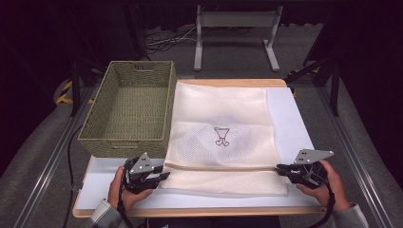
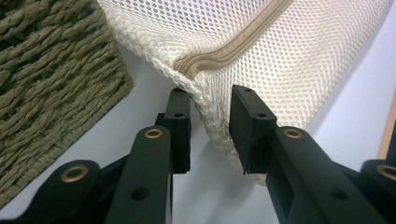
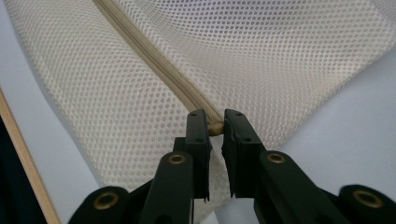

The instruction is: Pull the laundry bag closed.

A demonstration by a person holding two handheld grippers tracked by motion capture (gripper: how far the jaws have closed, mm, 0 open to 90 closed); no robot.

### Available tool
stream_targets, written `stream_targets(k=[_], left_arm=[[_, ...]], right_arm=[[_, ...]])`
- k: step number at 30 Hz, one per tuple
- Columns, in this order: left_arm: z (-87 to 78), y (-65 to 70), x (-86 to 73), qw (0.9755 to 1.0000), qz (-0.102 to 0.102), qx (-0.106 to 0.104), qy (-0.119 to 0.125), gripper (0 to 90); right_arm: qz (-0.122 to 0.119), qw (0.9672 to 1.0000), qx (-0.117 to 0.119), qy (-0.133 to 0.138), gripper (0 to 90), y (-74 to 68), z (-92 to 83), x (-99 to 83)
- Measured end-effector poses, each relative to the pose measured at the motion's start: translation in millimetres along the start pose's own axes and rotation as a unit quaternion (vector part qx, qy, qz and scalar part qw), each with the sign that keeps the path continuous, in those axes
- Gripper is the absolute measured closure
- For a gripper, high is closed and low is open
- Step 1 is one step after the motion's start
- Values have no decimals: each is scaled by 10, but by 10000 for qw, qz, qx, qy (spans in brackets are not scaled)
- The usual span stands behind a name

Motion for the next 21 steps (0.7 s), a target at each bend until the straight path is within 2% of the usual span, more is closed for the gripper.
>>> stream_targets(k=[4,9,12,16,21], left_arm=[[-15,-3,-1,10000,31,-9,19,647],[-18,8,0,10000,66,-37,11,597],[-17,17,-1,9999,117,-68,-11,576],[-11,36,-10,9997,214,-102,-55,487],[-21,34,-20,9998,160,-98,-20,385]], right_arm=[[7,9999,86,97,759,-24,4,29],[85,9998,41,147,718,-25,31,58],[37,9999,17,139,688,-43,54,71],[13,9998,-32,190,630,-57,60,94],[-50,9995,-56,291,550,-76,63,118]])
Point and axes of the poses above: each handheld gripper's, and its own axes: z roughly forward along the jaws, x roughly out of its top, y roughly to its right, the point moved 6 cm from there along z, roughly forward along the jaws, and after that the axes turned 11 degrees about -y, right-handed, at the moved point
